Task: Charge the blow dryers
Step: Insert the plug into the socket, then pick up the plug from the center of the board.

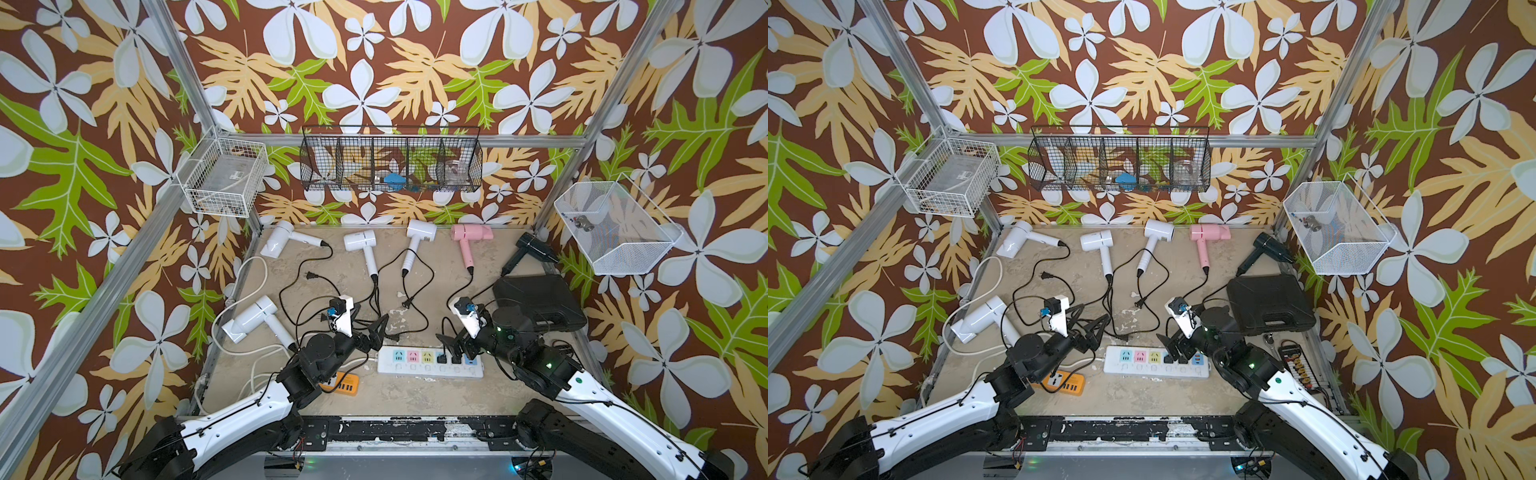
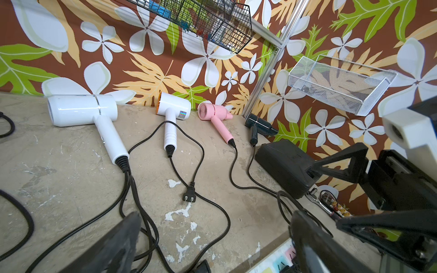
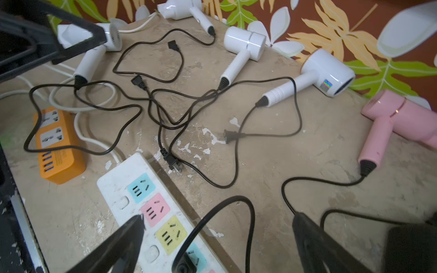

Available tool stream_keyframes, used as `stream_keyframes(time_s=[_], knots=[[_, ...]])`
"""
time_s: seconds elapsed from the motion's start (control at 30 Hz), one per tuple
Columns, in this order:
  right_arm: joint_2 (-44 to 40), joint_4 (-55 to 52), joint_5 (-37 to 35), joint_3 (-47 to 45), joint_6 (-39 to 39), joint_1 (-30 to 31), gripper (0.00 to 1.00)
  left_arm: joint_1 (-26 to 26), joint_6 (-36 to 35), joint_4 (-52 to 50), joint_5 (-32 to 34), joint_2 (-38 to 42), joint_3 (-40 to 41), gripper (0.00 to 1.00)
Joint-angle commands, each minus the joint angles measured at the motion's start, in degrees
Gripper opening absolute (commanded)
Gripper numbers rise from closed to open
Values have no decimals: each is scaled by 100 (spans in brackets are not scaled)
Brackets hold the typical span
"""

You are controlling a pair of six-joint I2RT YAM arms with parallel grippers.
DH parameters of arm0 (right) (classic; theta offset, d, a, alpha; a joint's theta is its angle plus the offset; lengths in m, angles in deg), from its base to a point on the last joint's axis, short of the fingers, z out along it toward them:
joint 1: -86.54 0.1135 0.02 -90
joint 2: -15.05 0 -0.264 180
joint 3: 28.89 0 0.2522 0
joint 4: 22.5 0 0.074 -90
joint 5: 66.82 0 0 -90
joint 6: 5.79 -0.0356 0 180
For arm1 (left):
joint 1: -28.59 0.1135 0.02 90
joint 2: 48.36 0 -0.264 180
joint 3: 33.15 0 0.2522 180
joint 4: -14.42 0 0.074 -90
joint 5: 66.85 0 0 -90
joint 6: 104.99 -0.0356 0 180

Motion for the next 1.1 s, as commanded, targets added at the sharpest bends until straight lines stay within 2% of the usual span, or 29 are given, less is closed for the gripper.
stream_keyframes(time_s=[0.0,0.17,0.33,0.5,0.9,1.07], knots=[[304,-327,-690,253,-1102,4,100,3,-110,216,183,-125,36,100],[286,93,-1279,0,-1492,-2,100,3,-132,339,259,-492,-12,100],[77,698,-1298,-379,-1411,-40,100,3,-166,460,390,-749,-4,100],[-185,1193,-1003,-959,-1499,-447,100,3,-209,488,385,-1091,-160,100],[-1474,1970,-1738,-1721,-1626,-649,100,3,-255,463,335,-1371,-311,100],[-1564,2653,-1832,-2344,-1703,-674,100,4,-306,516,415,-1480,-295,100]])
